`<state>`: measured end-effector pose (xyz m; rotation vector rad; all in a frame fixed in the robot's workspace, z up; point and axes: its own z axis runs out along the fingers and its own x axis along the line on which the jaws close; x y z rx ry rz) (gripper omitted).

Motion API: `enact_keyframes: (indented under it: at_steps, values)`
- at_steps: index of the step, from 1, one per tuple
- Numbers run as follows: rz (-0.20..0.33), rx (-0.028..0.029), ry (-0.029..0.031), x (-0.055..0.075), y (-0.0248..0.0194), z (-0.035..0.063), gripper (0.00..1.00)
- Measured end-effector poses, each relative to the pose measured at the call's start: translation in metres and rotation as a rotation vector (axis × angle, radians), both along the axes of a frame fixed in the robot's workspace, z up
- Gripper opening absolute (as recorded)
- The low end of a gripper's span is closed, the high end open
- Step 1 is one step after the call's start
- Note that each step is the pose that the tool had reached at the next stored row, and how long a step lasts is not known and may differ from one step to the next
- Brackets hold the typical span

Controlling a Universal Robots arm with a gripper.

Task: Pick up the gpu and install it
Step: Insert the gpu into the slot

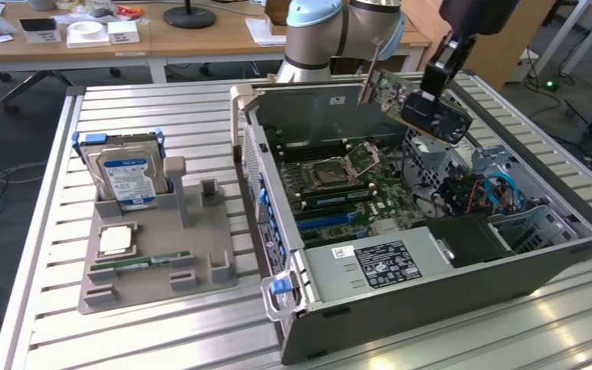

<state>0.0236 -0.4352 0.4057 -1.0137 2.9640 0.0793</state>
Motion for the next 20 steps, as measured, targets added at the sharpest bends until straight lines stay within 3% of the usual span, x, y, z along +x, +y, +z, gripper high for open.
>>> enact_keyframes:
  at_steps: [20]
  values:
    - [0.284, 0.0000, 0.0000, 0.0000, 0.0013, -0.0052, 0.27]
